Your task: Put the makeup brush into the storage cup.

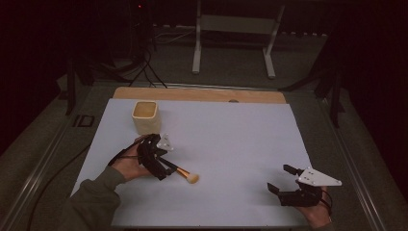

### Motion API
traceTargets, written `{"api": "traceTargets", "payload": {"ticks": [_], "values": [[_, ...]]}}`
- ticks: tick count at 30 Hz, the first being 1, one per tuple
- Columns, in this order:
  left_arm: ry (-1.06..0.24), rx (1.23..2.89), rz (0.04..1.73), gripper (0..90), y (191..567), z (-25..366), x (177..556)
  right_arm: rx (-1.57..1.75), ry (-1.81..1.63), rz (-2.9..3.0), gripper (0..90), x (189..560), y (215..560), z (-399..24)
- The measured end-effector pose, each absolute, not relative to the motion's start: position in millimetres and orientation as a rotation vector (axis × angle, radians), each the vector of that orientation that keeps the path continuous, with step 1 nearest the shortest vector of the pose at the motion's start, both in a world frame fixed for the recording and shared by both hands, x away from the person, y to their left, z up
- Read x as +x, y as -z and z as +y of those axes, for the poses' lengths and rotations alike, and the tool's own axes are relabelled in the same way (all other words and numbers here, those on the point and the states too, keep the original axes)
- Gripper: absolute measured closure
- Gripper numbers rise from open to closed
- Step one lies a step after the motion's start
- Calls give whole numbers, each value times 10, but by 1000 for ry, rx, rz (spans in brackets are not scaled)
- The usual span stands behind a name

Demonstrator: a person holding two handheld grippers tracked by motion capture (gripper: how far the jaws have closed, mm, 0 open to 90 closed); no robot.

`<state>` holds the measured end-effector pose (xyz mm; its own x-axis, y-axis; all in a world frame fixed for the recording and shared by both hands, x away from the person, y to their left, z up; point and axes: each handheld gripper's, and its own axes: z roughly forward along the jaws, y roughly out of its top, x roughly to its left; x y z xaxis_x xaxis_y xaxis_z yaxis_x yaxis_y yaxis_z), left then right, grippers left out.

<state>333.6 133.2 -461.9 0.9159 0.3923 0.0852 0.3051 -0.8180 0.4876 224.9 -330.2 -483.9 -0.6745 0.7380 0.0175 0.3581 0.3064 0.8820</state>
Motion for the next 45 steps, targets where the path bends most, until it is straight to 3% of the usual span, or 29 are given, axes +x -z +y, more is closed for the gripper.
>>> {"api": "traceTargets", "payload": {"ticks": [27, 45], "values": [[-208, 2735, 391, 73, 4786, 1021, 3382, 978, -1325, 2192, 87, 2251, 4844, -3304], [-227, 2798, 362, 219, 4904, 940, 3407, 980, -1328, 2192, 87, 2250, 4846, -3308]]}}
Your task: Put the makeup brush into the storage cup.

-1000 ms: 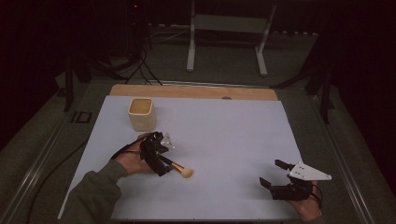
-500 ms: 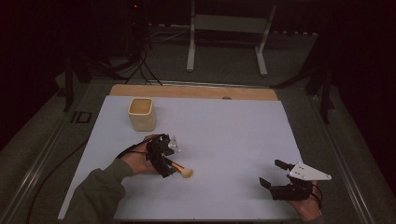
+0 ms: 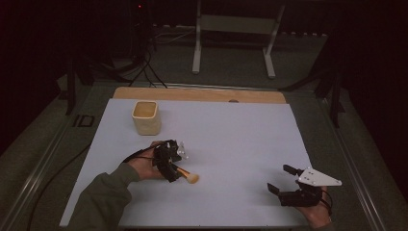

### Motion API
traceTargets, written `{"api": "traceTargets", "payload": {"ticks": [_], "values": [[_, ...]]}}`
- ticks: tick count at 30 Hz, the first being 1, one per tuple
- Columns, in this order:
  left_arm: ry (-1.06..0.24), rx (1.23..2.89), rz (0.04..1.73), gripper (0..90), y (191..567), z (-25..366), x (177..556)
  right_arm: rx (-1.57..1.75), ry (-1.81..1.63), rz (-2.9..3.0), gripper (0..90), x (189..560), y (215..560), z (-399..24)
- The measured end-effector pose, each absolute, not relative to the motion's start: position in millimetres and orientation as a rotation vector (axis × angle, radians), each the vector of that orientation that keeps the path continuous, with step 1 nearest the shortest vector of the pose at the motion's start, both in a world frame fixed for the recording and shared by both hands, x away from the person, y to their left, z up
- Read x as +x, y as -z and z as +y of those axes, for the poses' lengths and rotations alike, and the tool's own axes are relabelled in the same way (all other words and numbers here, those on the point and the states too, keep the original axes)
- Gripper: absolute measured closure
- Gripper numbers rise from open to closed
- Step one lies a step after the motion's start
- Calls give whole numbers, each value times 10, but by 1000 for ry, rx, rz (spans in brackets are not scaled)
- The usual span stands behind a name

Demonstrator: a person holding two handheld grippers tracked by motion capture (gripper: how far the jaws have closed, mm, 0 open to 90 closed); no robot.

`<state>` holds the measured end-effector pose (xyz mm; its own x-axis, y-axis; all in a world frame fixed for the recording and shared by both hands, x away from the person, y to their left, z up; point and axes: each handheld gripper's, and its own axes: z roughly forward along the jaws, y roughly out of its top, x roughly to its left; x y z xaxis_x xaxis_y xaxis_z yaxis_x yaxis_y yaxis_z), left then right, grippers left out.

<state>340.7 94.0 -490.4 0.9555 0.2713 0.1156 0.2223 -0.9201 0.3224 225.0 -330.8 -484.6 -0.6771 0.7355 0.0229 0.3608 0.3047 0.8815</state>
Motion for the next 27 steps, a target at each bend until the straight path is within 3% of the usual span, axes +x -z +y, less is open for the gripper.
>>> {"api": "traceTargets", "payload": {"ticks": [12, 27], "values": [[-74, 2874, 316, 742, 4935, 838, 3446, 981, -1330, 2194, 87, 2251, 4851, -3311], [-36, 2895, 344, 754, 4874, 781, 3479, 983, -1331, 2192, 87, 2250, 4851, -3318]]}}
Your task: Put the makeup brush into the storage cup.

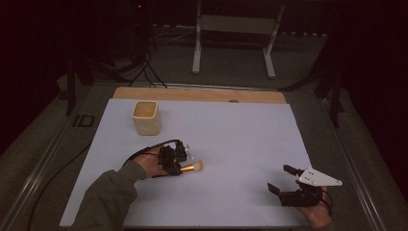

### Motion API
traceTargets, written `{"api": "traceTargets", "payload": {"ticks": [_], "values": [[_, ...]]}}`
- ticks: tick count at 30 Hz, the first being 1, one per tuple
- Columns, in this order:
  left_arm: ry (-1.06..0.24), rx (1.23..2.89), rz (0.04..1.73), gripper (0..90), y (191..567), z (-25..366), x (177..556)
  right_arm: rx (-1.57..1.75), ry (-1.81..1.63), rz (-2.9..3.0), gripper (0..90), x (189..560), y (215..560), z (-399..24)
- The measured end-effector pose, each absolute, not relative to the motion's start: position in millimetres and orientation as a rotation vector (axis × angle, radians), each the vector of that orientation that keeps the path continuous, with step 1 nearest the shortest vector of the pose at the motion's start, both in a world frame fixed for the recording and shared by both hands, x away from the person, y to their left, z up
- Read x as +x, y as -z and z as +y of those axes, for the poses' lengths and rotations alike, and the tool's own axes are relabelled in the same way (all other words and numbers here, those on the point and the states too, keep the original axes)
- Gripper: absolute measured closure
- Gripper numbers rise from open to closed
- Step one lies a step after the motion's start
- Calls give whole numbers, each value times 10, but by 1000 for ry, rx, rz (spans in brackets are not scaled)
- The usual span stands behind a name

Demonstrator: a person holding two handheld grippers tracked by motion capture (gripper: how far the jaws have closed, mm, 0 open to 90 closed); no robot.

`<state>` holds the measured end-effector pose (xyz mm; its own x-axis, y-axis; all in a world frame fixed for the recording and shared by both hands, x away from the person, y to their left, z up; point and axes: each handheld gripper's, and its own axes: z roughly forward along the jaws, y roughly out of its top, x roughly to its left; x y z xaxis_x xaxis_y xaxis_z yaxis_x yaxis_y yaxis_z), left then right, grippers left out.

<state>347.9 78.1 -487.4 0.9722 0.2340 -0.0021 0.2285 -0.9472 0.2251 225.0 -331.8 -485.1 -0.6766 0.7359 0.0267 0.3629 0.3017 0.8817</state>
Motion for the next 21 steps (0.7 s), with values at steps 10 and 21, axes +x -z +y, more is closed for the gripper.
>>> {"api": "traceTargets", "payload": {"ticks": [10, 21], "values": [[-61, 2859, 397, 754, 4778, 858, 3503, 983, -1331, 2192, 87, 2251, 4853, -3317], [-119, 2825, 473, 753, 4685, 955, 3548, 982, -1331, 2193, 87, 2253, 4855, -3316]]}}
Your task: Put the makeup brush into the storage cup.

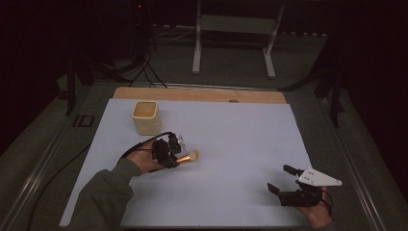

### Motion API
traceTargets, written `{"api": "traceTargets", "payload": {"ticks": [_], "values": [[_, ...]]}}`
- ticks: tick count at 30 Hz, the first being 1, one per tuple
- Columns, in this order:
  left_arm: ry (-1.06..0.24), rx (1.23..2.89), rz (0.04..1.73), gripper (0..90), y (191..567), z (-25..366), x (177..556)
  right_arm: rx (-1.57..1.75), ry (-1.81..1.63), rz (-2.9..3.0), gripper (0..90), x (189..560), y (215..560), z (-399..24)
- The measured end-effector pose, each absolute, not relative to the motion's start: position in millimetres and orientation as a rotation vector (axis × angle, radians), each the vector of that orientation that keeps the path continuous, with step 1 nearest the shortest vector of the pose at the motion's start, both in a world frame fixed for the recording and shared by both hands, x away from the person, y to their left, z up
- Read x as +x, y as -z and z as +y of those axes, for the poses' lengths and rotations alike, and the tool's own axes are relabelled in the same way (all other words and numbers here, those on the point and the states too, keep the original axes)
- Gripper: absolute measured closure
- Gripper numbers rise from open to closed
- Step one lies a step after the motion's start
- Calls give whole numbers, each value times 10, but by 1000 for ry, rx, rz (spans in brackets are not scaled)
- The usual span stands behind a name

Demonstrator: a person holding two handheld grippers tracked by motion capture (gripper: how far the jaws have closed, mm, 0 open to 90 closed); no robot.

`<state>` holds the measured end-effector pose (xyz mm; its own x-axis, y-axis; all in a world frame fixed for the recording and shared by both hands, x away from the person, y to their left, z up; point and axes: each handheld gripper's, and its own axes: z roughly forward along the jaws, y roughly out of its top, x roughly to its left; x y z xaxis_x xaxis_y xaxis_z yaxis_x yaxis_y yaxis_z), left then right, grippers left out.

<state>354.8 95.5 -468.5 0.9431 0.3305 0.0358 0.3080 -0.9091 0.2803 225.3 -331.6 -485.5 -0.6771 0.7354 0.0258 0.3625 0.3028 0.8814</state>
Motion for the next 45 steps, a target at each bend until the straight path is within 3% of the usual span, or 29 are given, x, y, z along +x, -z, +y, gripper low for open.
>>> {"api": "traceTargets", "payload": {"ticks": [45], "values": [[-247, 2714, 639, 754, 4499, 1151, 3636, 985, -1330, 2192, 87, 2253, 4856, -3318]]}}
